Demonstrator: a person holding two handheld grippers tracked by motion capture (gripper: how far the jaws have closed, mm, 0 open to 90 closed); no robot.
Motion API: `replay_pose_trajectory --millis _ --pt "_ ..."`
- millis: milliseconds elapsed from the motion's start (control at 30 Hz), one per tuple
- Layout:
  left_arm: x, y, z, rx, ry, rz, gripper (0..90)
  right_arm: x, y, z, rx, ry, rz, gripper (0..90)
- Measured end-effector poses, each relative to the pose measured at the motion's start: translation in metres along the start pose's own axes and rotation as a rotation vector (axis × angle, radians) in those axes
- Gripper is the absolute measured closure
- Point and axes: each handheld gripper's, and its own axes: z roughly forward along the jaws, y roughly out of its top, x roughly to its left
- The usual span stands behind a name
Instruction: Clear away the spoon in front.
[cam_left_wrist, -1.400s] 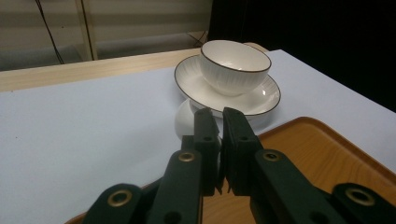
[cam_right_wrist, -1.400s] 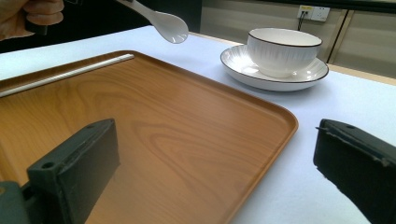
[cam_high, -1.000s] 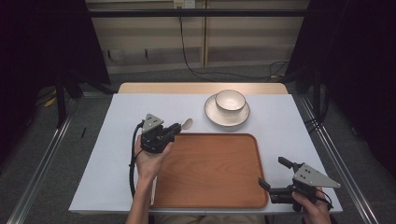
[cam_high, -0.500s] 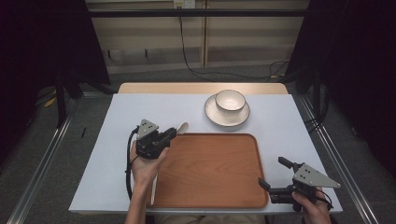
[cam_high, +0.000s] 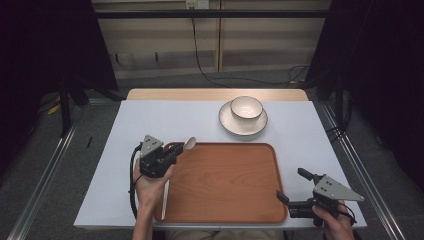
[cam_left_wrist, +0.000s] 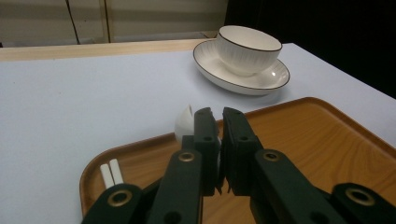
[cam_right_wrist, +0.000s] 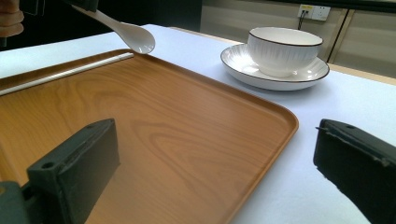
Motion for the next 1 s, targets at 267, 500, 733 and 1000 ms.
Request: replay_pose_trajectory --millis 267,500,733,1000 --pt "0.004 -0.013 0.003 0.029 0.022 -0.013 85.2 0.000 0.000 0.000 0.002 -0.001 0.003 0.0" --pt "0.005 -0.019 0.002 0.035 0.026 -0.017 85.2 0.000 0.000 0.001 -0.002 0.006 0.001 0.0" --pt "0.003 -0.026 0.002 0.073 0.026 -0.014 85.2 0.000 0.000 0.001 -0.002 0.001 0.002 0.0" --pt "0.001 -0.038 0.004 0.113 0.037 -0.016 85.1 0.001 0.000 0.001 0.002 0.001 0.005 0.0"
